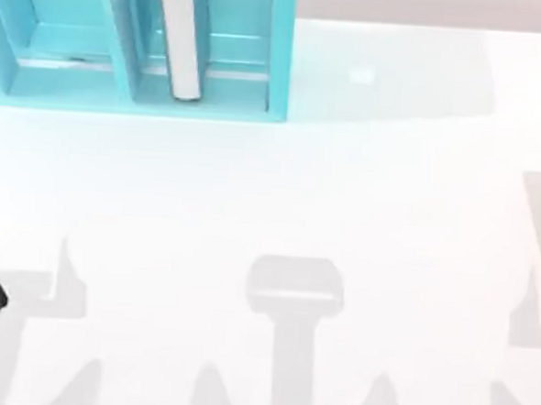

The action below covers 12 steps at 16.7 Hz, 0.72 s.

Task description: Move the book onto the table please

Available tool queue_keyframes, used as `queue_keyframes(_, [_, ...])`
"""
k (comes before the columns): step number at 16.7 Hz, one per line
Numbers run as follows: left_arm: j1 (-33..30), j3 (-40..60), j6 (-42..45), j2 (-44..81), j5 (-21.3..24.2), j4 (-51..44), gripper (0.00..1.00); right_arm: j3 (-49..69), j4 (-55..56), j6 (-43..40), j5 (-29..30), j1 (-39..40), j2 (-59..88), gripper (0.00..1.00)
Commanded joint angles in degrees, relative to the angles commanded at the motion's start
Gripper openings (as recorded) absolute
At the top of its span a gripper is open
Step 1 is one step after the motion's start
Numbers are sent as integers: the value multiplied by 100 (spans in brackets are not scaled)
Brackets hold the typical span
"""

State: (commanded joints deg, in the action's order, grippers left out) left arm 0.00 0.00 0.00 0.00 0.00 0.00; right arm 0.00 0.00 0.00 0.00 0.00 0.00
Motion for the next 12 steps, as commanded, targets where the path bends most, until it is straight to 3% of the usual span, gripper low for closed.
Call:
queue_keyframes(6, [-175,391,-6,593,-183,566,100,0,0,0,0,0,0,100])
queue_keyframes(12, [-788,1542,-45,3251,-734,2527,100,0,0,0,0,0,0,100])
